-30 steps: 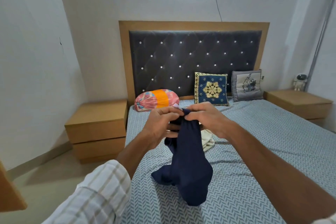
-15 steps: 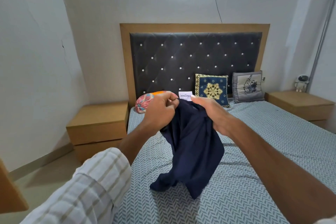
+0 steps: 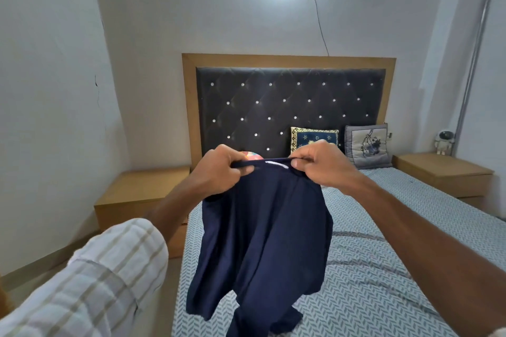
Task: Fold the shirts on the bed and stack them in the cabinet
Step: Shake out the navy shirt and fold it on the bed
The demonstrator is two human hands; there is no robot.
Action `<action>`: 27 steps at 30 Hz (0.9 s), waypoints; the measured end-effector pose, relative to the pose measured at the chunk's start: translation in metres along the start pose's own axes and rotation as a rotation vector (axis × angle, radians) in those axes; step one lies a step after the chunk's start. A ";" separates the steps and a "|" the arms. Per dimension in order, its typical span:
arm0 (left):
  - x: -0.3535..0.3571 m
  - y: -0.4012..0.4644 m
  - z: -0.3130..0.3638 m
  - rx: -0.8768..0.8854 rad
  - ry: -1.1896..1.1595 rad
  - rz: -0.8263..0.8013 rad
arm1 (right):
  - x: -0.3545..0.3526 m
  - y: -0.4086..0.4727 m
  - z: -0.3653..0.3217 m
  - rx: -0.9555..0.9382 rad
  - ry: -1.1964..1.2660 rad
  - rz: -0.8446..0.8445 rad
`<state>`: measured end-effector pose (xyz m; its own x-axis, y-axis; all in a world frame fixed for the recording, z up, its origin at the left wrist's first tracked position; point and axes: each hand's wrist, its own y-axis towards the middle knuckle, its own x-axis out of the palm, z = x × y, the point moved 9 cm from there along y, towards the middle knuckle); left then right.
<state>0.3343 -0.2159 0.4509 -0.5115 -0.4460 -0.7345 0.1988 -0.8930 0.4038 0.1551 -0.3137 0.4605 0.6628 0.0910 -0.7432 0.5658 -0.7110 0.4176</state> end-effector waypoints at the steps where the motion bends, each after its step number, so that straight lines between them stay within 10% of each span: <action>1: -0.004 -0.003 -0.002 -0.019 -0.043 0.021 | -0.001 0.000 0.001 0.017 0.049 0.011; 9: 0.001 -0.029 0.002 -0.116 -0.574 -0.205 | 0.014 -0.012 0.004 0.289 0.630 -0.097; 18: -0.019 -0.032 -0.001 -0.160 -0.712 -0.010 | 0.004 -0.037 -0.035 0.109 0.530 -0.249; 27: -0.019 -0.040 0.003 -0.121 -0.745 -0.077 | -0.019 -0.046 -0.026 0.093 0.594 -0.036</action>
<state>0.3332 -0.1717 0.4505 -0.9485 -0.2619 -0.1780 0.2082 -0.9394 0.2724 0.1290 -0.2645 0.4682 0.8198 0.4711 -0.3255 0.5655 -0.7558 0.3302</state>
